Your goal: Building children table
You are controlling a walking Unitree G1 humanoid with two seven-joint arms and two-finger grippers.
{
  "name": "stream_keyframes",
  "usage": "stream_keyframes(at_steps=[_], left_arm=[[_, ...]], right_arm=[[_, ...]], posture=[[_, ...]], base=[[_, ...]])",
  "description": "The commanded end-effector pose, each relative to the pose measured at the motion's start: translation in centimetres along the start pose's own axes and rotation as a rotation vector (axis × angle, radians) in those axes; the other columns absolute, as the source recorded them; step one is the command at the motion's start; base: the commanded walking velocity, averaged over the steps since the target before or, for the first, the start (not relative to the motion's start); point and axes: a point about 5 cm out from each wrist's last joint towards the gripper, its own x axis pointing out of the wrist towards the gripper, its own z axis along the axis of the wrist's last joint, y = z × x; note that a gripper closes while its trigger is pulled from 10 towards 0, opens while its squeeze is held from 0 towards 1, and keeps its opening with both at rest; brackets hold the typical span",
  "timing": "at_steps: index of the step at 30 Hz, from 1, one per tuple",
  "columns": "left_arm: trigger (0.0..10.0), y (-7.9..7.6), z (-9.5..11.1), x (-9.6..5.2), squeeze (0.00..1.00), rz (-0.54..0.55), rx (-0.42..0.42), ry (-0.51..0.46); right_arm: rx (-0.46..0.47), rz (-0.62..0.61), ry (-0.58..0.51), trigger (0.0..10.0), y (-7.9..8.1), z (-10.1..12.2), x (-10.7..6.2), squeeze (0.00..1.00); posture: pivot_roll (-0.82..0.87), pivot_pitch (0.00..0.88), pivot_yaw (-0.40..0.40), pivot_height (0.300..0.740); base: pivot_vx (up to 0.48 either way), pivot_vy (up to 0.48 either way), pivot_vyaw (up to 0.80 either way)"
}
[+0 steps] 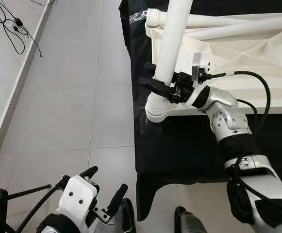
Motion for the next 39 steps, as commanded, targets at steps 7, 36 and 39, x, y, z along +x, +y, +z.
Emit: stream_keyframes(at_steps=[7, 36, 39], left_arm=[[10.0, 0.1, -0.6, -0.2, 0.00, 0.006, -0.003, 0.034], [10.0, 0.3, -0.7, -0.1, 0.00, 0.006, 0.001, 0.033], [10.0, 0.3, -0.7, -0.1, 0.00, 0.007, 0.001, 0.032]], right_arm=[[-0.005, -0.066, 0.075, 10.0, 0.5, -2.5, -0.7, 0.00], [-0.066, 0.281, 0.379, 10.0, 3.1, -4.8, -3.1, 0.00], [0.006, 0.192, 0.492, 10.0, 1.9, -5.6, -2.8, 0.00]], posture=[[0.08, 0.343, 0.095, 0.740], [0.08, 0.339, 0.095, 0.740], [0.08, 0.340, 0.095, 0.740]], base=[[0.000, 0.000, 0.00], [0.000, 0.000, 0.00], [0.000, 0.000, 0.00]])
